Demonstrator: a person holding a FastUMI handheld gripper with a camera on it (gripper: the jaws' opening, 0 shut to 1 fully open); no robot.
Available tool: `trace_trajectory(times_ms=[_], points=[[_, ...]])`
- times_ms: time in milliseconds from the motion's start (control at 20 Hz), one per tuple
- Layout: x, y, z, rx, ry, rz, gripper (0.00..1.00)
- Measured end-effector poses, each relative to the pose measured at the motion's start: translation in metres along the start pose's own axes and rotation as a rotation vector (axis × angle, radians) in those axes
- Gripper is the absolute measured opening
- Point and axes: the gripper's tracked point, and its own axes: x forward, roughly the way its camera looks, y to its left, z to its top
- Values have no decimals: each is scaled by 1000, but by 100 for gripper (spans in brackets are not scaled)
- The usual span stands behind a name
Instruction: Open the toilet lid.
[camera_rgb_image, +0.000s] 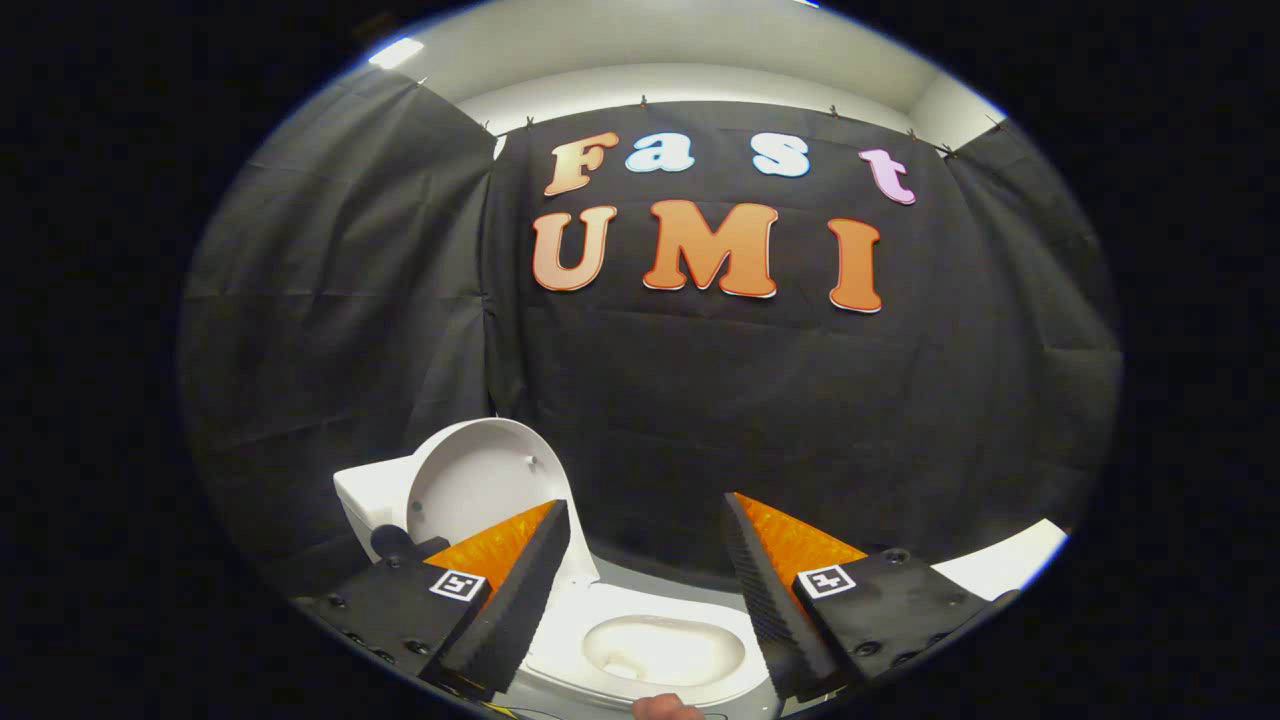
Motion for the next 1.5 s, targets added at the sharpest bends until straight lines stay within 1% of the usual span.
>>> trace_trajectory(times_ms=[100, 200, 400, 550, 600, 800, 1150, 1400, 1500], points=[[-15, -33, -4, -19, -6, -44, 97], [-28, -55, -10, -20, -4, -66, 98], [-54, -102, -22, 9, -12, -118, 97], [-71, -143, -44, 36, -1, -185, 97], [-76, -153, -53, 51, 6, -194, 97], [-88, -199, -64, 84, -25, -264, 98], [-108, -238, -86, 131, -87, -331, 98], [-116, -252, -122, 178, -38, -374, 98], [-115, -256, -126, 166, -32, -385, 98]])
